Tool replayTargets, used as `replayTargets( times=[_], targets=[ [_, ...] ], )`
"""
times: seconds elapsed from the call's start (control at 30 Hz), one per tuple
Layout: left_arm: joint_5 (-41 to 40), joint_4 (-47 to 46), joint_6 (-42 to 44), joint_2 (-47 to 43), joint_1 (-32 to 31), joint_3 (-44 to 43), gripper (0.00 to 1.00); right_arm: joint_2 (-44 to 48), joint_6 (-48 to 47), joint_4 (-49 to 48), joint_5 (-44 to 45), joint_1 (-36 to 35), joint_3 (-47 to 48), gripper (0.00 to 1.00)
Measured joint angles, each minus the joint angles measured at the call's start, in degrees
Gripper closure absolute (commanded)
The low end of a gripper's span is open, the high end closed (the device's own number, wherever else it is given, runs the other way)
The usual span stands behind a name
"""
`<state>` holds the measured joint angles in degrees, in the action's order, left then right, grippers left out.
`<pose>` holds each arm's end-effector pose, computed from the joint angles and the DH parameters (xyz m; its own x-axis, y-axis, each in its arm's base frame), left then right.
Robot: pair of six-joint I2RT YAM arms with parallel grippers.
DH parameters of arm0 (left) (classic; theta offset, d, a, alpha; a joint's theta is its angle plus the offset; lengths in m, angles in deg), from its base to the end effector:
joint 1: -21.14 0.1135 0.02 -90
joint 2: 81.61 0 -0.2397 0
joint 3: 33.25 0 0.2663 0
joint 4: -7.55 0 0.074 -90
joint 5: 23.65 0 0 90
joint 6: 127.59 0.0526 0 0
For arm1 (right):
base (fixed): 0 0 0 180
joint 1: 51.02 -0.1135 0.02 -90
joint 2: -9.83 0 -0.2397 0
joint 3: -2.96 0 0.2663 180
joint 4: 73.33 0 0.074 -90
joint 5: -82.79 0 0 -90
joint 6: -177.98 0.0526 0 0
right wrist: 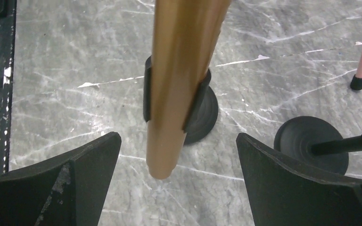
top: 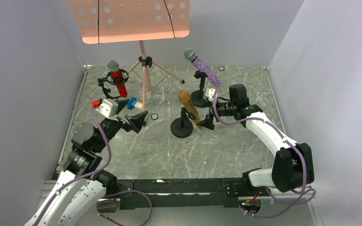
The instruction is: Attach the microphones to the stand
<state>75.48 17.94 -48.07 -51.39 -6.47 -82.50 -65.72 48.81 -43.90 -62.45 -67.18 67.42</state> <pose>0.1637 -0.0950 0.3399 0.0224 -0.2144 -0.9765 0.6109 0.7761 -0.1564 0.2767 0.1252 0.2268 -0.0047 -0.3763 -0.9265 -0.9822 0.1756 -0.0663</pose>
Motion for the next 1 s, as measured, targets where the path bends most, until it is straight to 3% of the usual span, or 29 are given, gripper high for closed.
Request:
replayTargets(
  times=[0.1, 0.3, 0.7, 0.77, 0.87, 1.0],
  targets=[
    [-5.11, 7.87, 6.36, -2.99, 0.13, -3.13, 0.01, -1.05, 1.62, -0.57, 1.25, -1.16, 1.31, 0.0],
    [-11.34, 20.65, 12.96, -4.02, 0.22, 1.79, 0.01, -3.17, 4.33, 0.52, 2.36, -5.7, 5.57, 0.01],
    [-12.09, 24.65, 15.63, -3.5, 0.44, 1.92, 0.01, -6.47, 12.61, -2.84, 3.82, -6.84, 7.39, 0.22],
    [-12.09, 24.68, 15.67, -3.52, 0.44, 1.92, 0.01, -6.75, 13.29, -3.17, 3.96, -6.93, 7.39, 0.29],
    [-12.13, 24.74, 15.78, -3.78, 0.46, 1.92, 0.01, -6.84, 14.29, -4.2, 3.98, -7.02, 7.37, 0.56],
    [-12.2, 24.74, 15.85, -3.91, 0.55, 1.92, 0.01, -6.86, 15.96, -4.94, 3.89, -7.04, 7.21, 0.73]
  ],
)
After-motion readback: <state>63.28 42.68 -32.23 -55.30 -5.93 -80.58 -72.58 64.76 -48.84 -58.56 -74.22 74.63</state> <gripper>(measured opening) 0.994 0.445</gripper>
